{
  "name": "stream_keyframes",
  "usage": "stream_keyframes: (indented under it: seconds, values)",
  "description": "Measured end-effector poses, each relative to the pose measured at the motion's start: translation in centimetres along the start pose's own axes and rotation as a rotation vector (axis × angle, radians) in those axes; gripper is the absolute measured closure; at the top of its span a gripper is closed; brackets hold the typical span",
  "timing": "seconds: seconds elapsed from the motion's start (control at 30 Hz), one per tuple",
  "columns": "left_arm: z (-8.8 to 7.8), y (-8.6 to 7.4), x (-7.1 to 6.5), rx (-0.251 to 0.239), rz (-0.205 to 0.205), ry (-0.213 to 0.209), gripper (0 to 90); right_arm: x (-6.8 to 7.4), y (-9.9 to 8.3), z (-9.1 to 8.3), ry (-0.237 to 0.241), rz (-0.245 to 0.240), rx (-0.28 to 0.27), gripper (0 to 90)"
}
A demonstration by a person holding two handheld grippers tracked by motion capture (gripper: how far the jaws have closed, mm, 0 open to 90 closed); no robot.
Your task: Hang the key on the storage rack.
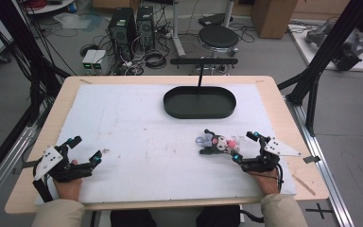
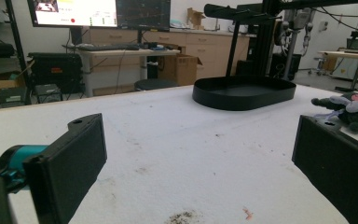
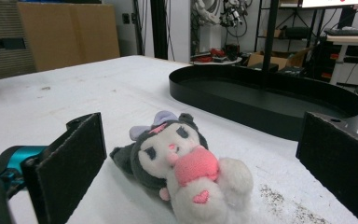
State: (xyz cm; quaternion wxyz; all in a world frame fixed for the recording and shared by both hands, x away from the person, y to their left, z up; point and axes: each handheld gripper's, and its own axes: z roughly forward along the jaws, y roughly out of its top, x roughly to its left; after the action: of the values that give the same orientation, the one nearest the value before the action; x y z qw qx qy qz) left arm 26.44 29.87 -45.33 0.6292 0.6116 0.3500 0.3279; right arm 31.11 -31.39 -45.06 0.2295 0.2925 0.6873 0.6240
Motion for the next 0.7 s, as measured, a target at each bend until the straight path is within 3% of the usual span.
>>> stream_keyframes:
  seconds: [0.53,0.63,0.7]
  values:
    - [-0.1,-0.1,-0.3,-0.015,0.021,0.005,3.4,-0.4,0.0,-0.1,0.016,0.025,-0.011,0.5]
    - [-0.1,-0.1,-0.2,-0.016,0.019,0.002,3.4,-0.7,0.3,-0.1,0.014,0.020,0.008,0.5]
    - [-0.1,-0.1,-0.3,-0.017,0.022,0.003,3.3,-1.3,2.0,-0.5,0.031,0.008,0.017,0.5]
